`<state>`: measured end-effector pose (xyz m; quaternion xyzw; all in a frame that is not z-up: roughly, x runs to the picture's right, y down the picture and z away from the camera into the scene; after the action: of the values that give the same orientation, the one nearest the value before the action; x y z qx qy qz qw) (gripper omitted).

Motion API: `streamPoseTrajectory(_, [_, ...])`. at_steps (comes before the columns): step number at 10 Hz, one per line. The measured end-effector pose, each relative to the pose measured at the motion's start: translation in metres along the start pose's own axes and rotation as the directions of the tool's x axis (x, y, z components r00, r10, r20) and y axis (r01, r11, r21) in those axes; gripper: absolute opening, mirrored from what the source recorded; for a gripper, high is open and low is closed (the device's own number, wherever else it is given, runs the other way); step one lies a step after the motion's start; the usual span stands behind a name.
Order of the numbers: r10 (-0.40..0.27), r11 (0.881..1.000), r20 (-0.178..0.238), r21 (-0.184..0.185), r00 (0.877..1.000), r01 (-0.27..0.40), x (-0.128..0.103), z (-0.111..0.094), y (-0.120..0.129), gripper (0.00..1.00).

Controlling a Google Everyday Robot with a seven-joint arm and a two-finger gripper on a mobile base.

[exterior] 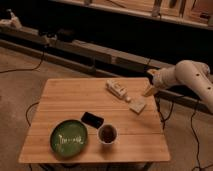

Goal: Place the bottle in the ceramic bowl

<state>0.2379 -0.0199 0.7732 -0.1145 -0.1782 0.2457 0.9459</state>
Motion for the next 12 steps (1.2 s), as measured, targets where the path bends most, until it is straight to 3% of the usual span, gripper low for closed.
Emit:
streamPoseTrajectory(1, [0.04,0.999,0.0,-0.032,0.999,-0.04,-0.003,0.015,0.004,0.8])
streamPoseTrajectory(4, [0.058,0.994,-0.023,-0.094,0.998,-0.06,-0.005,0.057,0.005,0.8])
streamPoseTrajectory(9, [0.097,0.983,-0.086,-0.146,0.992,-0.109,0.008,0.114,-0.009,0.8])
streamPoseTrajectory(12, [0.103,0.976,-0.071,-0.183,0.992,-0.114,-0.004,0.146,-0.013,0.8])
